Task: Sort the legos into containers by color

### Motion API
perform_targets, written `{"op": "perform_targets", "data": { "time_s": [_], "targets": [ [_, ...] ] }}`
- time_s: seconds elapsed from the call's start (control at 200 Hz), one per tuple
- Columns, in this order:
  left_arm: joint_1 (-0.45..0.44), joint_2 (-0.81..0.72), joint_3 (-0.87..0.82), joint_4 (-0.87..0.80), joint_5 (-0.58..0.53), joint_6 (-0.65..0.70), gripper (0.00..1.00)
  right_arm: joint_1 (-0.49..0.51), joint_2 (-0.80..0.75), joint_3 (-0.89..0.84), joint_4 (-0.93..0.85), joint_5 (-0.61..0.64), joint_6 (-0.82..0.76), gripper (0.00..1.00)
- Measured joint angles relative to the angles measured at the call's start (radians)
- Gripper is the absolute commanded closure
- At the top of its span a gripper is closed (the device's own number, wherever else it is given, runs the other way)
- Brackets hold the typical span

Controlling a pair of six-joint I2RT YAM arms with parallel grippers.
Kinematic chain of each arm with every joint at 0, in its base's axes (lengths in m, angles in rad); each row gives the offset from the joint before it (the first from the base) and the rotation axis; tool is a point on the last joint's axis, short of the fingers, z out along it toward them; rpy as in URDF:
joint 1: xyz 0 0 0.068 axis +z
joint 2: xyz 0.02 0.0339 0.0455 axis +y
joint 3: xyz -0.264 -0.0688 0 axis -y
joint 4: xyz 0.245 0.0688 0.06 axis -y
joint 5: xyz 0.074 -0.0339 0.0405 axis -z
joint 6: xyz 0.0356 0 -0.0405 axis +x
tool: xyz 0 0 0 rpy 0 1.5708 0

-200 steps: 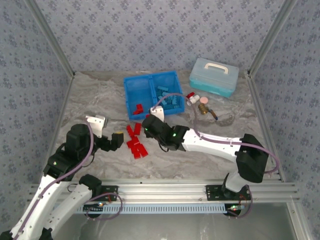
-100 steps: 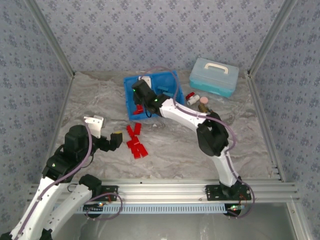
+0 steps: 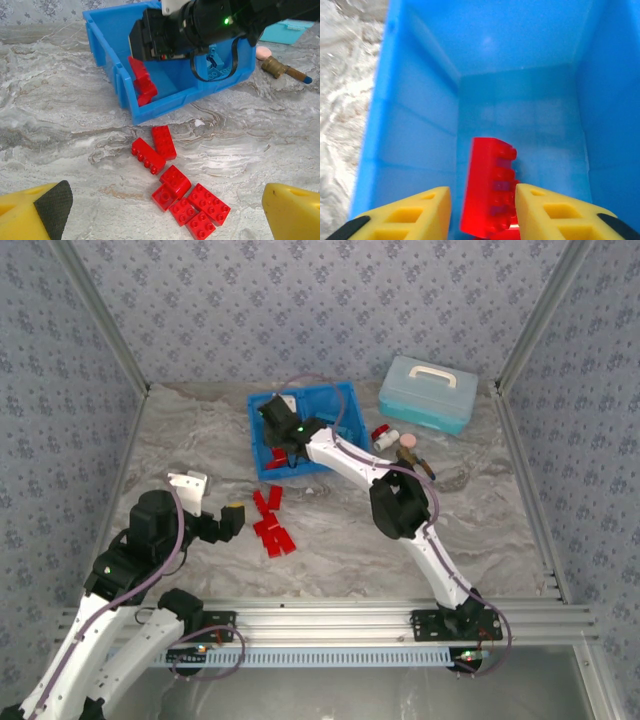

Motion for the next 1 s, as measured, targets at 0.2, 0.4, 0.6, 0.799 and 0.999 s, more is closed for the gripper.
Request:
{"op": "perform_targets", "data": {
  "time_s": [0.2, 0.4, 0.6, 0.799, 0.999],
  "targets": [
    [0.0, 0.0, 0.0, 0.0, 0.0, 0.0, 0.01, 0.001, -0.05, 0.022, -0.031, -0.003, -0.032, 0.57],
    [0.0, 0.001, 0.0, 0.0, -0.008, 0.0, 0.01, 0.043, -0.306, -0.181, 0.005, 0.01, -0.097, 0.56],
    [0.0, 0.082, 0.008, -0.043, -0.126, -0.091, 0.01, 0.165, -0.66, -0.56, 0.172, 0.076, -0.158, 0.52],
    [0.001, 0.319, 0.04, -0.102, -0.228, -0.307, 0.06, 0.251, -0.997, -1.102, 0.398, 0.208, -0.189, 0.36],
    [0.0, 0.452, -0.063, 0.009, -0.207, -0.527, 0.15, 0.225, -1.219, -1.347, 0.383, 0.333, -0.121, 0.08]
  ]
}}
